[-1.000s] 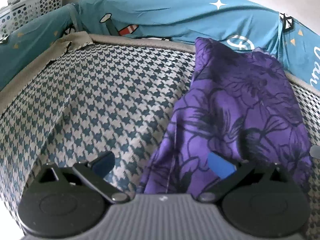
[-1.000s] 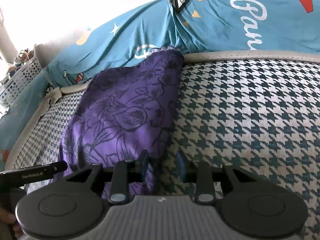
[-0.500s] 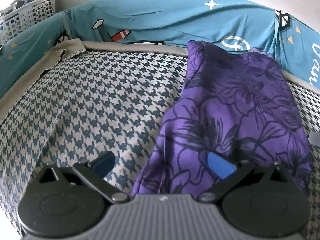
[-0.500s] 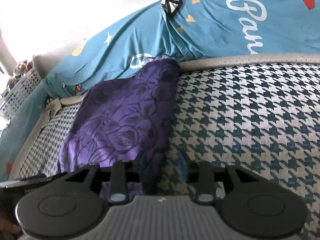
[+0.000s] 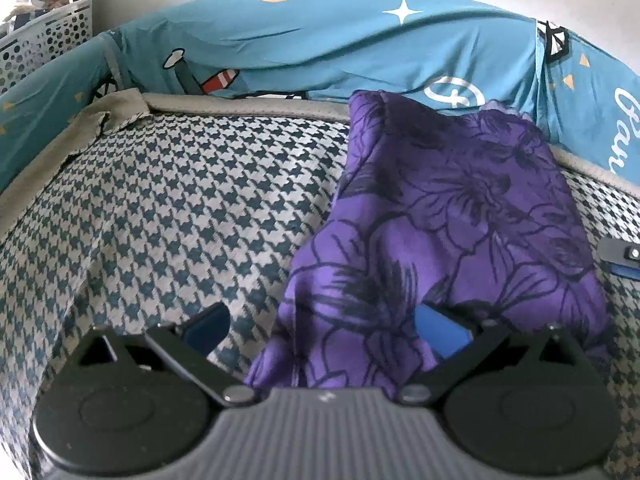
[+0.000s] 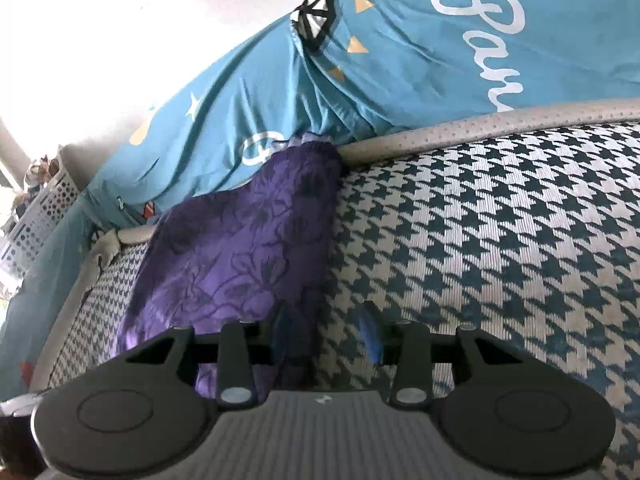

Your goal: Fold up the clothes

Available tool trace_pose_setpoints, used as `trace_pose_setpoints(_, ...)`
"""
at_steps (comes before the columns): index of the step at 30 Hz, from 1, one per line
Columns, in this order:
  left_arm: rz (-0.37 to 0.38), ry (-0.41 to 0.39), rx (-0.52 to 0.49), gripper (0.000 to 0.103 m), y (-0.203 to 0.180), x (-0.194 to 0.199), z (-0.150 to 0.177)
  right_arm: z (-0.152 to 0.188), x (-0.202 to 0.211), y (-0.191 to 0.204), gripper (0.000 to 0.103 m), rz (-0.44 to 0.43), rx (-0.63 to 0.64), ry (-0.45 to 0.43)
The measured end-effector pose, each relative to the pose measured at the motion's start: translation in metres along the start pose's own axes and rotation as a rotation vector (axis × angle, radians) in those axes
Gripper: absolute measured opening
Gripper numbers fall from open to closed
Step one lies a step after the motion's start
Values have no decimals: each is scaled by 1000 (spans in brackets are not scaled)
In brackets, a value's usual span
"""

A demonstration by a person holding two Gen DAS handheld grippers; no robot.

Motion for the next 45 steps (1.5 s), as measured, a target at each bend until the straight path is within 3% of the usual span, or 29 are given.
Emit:
trace_pose_setpoints(19, 12, 13, -18, 103, -5, -8, -3, -55, -39, -5, 43, -87, -41, -32)
trace_pose_setpoints(38, 13, 18, -16, 103, -4, -14, -1, -74, -79, -13, 44, -241, -31, -19)
trace_pose_setpoints(40, 11, 18, -17, 103, -5, -15, -1, -74, -82, -10, 41, -243, -5, -19)
trace_pose_setpoints(45, 7, 18, -18, 103, -6, -17, -1, -74, -90, -7, 16, -245, 13, -18)
Point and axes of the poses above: each gripper's, at about its wrist camera, not at the fingertips, and x roughly against the way its jaws point, y to its left, z to its underside, the point moved 1 cm from there along -x, roughly the way its jaws point, and after that the axes turned 10 degrees about y, right-handed, at the moved point
